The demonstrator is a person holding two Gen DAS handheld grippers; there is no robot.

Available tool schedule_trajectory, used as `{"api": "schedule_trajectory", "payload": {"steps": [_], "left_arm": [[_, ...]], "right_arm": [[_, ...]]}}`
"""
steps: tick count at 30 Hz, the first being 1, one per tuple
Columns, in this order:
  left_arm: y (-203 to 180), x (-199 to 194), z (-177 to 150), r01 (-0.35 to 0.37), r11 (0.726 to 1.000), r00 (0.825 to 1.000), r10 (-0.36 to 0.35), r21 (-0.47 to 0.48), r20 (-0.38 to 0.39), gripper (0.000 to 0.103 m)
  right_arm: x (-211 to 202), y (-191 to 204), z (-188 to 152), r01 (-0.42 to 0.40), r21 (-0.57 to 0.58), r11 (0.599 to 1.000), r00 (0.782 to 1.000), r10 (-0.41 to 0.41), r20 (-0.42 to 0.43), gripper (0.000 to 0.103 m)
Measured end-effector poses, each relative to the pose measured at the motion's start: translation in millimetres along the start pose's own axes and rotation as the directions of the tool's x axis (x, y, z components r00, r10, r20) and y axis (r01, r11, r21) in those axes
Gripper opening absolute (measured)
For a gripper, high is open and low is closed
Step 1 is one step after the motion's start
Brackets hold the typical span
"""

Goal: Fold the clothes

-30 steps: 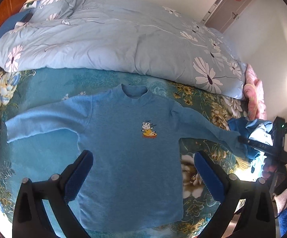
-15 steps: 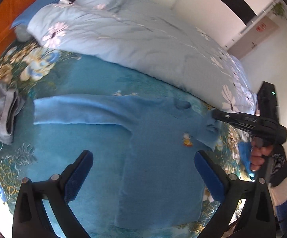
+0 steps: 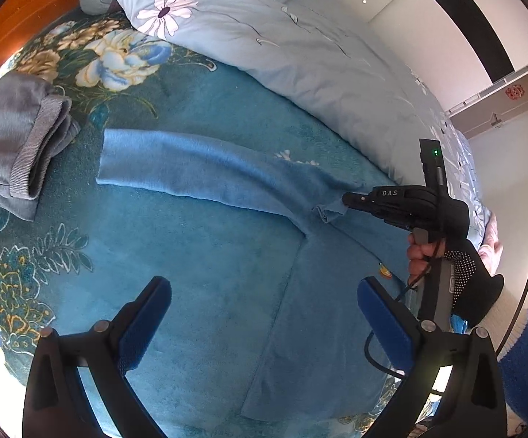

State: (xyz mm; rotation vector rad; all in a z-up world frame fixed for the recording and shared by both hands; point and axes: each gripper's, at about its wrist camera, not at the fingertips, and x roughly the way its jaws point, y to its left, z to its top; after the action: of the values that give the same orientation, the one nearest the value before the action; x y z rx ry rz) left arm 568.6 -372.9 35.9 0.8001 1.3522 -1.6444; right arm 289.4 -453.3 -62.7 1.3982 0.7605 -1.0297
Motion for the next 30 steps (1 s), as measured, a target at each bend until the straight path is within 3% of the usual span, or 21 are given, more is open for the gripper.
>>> {"api": "schedule_trajectory", "payload": {"steps": [3, 5, 7, 10, 12, 14, 16, 18, 24, 30], "left_arm": [[-10, 12, 8, 0.024, 0.999, 1.0, -0.024, 0.041, -0.006, 0.102], [-23, 23, 15, 0.046, 0.994, 0.999, -0.045, 0.095, -0.013, 0.102], [-39, 35, 23, 0.072, 0.985, 0.997, -0.069, 0.155, -0.019, 0.102], [-65, 57, 36, 0.109, 0.963, 0.994, -0.103, 0.245, -0.038, 0.102], [-81, 75, 44, 0.131, 0.946, 0.991, -0.121, 0.296, -0.053, 0.102], [-90, 94, 50, 0.142, 0.937, 0.99, -0.127, 0.318, -0.069, 0.102], [-92, 109, 54, 0.135, 0.939, 0.99, -0.117, 0.317, -0.076, 0.102], [-94, 124, 57, 0.128, 0.94, 0.991, -0.107, 0.316, -0.083, 0.102], [-99, 166, 66, 0.108, 0.946, 0.992, -0.08, 0.306, -0.102, 0.102], [-88, 177, 64, 0.095, 0.962, 0.994, -0.076, 0.256, -0.083, 0.102]], "right_arm": [[-8, 4, 1, -0.009, -0.019, 1.0, 1.0, 0.009, 0.022, 0.009], [-24, 5, -3, -0.032, -0.038, 0.999, 0.998, 0.034, 0.052, 0.029], [-46, -2, -8, -0.044, -0.04, 0.998, 0.994, 0.048, 0.099, 0.033], [-79, -28, -21, 0.004, -0.003, 1.0, 0.986, -0.003, 0.168, 0.035], [-96, -55, -35, 0.085, 0.033, 0.996, 0.975, -0.09, 0.201, 0.036], [-104, -82, -53, 0.205, 0.054, 0.977, 0.953, -0.212, 0.217, 0.036], [-110, -108, -71, 0.321, 0.073, 0.944, 0.917, -0.329, 0.226, 0.036], [-106, -128, -91, 0.407, 0.058, 0.912, 0.888, -0.41, 0.21, 0.036], [-71, -146, -138, 0.541, -0.086, 0.836, 0.833, -0.52, 0.19, 0.036], [-47, -153, -144, 0.612, -0.118, 0.782, 0.778, -0.569, 0.267, 0.036]]}}
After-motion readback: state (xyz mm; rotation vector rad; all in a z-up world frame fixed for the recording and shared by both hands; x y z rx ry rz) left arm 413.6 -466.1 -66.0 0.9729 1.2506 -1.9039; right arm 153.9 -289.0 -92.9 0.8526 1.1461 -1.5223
